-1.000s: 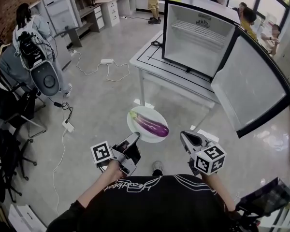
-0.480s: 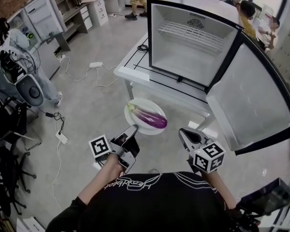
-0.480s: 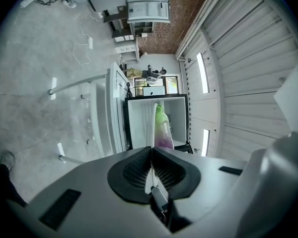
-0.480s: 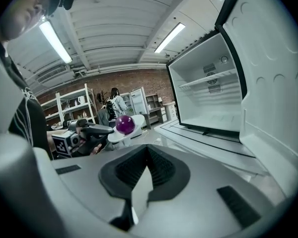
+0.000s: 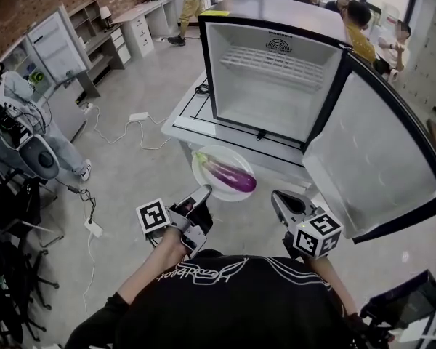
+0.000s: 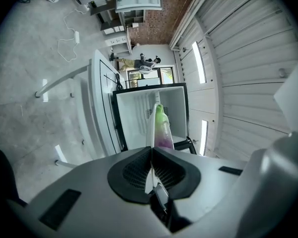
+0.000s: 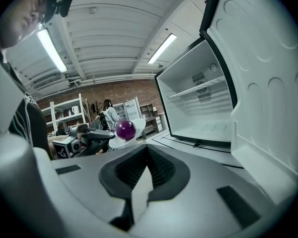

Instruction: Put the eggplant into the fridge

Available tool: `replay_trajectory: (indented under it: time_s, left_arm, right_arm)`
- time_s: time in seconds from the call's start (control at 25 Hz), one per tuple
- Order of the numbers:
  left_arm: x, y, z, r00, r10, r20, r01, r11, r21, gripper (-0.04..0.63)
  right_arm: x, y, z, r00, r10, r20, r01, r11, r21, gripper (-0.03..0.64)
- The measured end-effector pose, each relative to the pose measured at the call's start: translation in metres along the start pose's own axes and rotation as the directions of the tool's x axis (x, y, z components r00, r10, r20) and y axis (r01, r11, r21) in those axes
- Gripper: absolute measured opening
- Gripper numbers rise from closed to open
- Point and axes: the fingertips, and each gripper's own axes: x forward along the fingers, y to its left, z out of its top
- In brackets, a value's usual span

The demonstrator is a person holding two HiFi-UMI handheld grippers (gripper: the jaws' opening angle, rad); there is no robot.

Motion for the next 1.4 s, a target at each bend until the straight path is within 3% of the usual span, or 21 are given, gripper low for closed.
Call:
replay_trajectory:
  time_s: [0.52,0.92,1.4]
  left_arm:
    - [0.057,0.026,0.046,0.994,0.026,-0.11,-0.028,1.0,-0.013,0.018]
    - [0.134,0.036,0.096,0.963,0.065,-0.26,-0.068,0.998,-0.002,0.018]
    - [0.2,0.077,0.131,0.926,0.124,-0.357,-0.123,0.992,0.025,0.018]
  right_arm:
    - [0.045,-0.053,0.011,0.993,-0.119,0.025,0.119,0.993,0.016,0.006]
    - [0.085,-0.101,0.044,0.97,-0.241,0.029,0.238,0.968,0.078,0.006]
    - [0.106,-0.139,0.037,0.931,-0.364,0.019,0.358,0.923,0.14,0.006]
